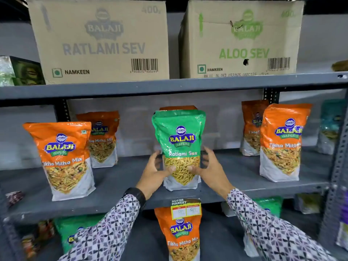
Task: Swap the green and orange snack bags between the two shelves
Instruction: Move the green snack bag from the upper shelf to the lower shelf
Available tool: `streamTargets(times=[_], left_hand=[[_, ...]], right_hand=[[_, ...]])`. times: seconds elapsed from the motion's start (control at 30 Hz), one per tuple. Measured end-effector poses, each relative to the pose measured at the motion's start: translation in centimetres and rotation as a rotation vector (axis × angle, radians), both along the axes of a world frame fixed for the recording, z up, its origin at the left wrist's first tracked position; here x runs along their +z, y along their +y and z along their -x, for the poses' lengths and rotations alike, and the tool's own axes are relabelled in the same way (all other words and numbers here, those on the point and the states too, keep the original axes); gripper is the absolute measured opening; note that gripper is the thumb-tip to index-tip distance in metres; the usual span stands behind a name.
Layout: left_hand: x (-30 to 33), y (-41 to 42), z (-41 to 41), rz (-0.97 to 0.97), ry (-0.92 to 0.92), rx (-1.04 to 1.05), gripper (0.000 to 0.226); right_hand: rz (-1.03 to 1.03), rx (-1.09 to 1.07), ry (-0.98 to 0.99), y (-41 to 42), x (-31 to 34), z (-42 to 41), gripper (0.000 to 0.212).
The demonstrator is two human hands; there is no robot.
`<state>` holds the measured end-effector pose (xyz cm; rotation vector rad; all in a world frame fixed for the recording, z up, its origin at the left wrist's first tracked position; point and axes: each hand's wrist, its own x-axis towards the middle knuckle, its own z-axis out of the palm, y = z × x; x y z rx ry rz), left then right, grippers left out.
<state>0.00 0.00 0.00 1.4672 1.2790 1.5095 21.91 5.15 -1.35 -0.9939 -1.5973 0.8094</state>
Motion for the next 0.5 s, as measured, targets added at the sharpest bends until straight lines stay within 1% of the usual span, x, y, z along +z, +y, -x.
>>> streamTargets(times=[0.1,0.2,0.33,0.43,0.5], left_hand=[[-0.1,0.3,-0.9,-0.014,-0.003,-0.045,0.072],[-0.2,0.6,-1.2,-0.013,-0.036,-0.006,0.072],[0.0,-0.1,-1.0,-0.061,-0.003,0.029,0.076],[0.4,-2.0,-0.3,-0.106,0.039,0.066,0.070],[0.5,-3.7,0.5,-0.139,0.049,0.083,0.070]], right_hand=[[0.050,0.088,0.083,0.8,-0.4,0.3,0.077],[0.063,0.074,0.083,0.7,-0.5,0.6,0.053],[0.016,0.032,0.062,-0.4,-0.1,0.8,0.048],[-0.028,0.051,0.062,-2.3,0.3,1.1,0.046],[-0.043,0.073,0.067,-4.0,0.7,1.5,0.050]])
